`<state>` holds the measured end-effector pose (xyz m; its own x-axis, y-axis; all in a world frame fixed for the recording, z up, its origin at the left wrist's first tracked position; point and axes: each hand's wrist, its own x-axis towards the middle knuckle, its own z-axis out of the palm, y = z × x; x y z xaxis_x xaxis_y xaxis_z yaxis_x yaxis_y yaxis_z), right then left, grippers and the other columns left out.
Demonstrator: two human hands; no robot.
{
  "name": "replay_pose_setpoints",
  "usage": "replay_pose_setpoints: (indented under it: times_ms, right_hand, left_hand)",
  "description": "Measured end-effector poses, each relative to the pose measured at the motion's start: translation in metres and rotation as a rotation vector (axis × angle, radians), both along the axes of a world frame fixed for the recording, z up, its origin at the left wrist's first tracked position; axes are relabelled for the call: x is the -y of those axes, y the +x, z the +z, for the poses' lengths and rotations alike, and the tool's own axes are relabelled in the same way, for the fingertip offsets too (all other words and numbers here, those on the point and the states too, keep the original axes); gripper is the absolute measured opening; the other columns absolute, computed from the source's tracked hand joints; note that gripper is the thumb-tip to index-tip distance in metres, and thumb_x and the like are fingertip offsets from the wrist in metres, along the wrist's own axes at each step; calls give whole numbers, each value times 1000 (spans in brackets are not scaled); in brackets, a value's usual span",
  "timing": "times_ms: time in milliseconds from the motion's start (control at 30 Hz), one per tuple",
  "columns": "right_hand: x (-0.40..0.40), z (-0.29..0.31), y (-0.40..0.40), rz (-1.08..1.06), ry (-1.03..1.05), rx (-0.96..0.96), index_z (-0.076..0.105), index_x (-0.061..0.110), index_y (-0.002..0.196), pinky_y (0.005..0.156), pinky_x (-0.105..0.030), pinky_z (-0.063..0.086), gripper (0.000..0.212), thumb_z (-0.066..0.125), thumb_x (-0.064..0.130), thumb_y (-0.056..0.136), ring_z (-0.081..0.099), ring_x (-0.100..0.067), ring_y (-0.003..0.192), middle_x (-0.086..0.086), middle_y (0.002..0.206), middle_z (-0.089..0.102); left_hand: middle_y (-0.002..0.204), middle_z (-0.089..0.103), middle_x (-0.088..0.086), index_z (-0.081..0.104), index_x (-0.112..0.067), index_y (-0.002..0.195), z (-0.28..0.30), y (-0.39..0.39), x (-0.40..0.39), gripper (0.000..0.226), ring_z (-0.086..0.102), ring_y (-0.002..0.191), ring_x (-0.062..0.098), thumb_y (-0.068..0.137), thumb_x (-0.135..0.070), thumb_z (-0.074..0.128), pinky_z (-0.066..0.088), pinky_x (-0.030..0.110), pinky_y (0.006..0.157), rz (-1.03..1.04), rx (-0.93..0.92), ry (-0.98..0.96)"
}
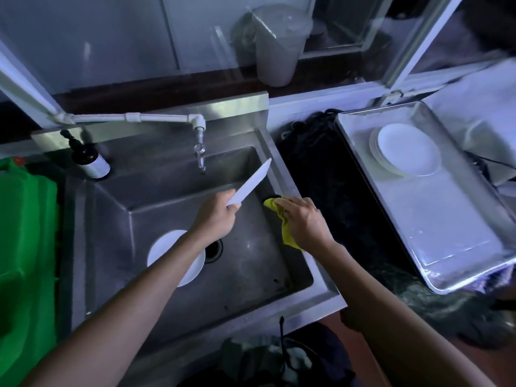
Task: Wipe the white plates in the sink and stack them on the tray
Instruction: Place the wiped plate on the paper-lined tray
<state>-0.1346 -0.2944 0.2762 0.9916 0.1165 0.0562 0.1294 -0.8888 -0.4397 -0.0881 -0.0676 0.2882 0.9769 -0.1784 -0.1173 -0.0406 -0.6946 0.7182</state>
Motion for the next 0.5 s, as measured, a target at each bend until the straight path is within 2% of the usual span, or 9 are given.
replay_pose_setpoints:
  times_ms: [100,133,167,200,233,300,367,500]
  right_hand:
    - [28,2,3,-74,-28,-25,59,31,136,84,-53,51,38,49,20,101,52,-33,111,5,139,56]
    - [40,3,4,-89,-42,-32,58,31,137,83,-52,51,39,50,19,101,52,-33,112,5,140,55]
    - [52,4,5,-97,-51,-32,57,31,138,83,-51,51,41,51,18,99,52,-33,112,6,141,54]
    - [66,6,6,-105,-47,-27,57,31,138,83,-50,51,43,52,16,98,52,-33,112,6,142,54]
    - [80,8,7,-116,-36,-19,57,32,138,84,-50,52,44,53,15,97,52,-33,111,6,141,55]
    - [110,12,11,-128,-15,-6,57,32,137,85,-50,51,46,54,12,96,53,-32,111,6,140,56]
    - [141,15,15,-131,13,22,60,29,136,87,-50,50,45,53,10,95,55,-34,111,5,138,58]
    - [203,20,19,-181,106,111,64,31,130,87,-50,51,51,54,3,88,58,-37,103,5,131,63]
  left_hand:
    - [58,45,-5,56,-13,82,8,13,26,14,53,63,35,95,-7,56,30,34,54,-126,147,111]
    - [65,57,-5,68,-18,98,10,18,36,18,60,71,36,96,-6,55,38,33,57,-168,205,119]
    - [84,70,-2,71,-24,118,15,24,48,34,66,83,34,97,-4,54,48,34,64,-210,242,125]
    - [109,74,-1,66,-30,132,19,31,61,45,68,99,30,98,-3,52,55,38,75,-250,252,134]
    - [127,70,-2,62,-32,138,22,38,75,52,66,113,27,99,-1,50,56,42,85,-277,261,152]
    - [140,63,-2,60,-31,141,27,54,108,56,60,128,24,99,3,45,51,43,100,-341,296,181]
    - [143,60,0,61,-27,141,29,66,144,57,56,133,26,98,7,44,44,43,111,-384,342,209]
    - [143,59,3,61,-25,140,26,84,218,59,55,134,31,96,11,44,41,50,113,-416,420,279]
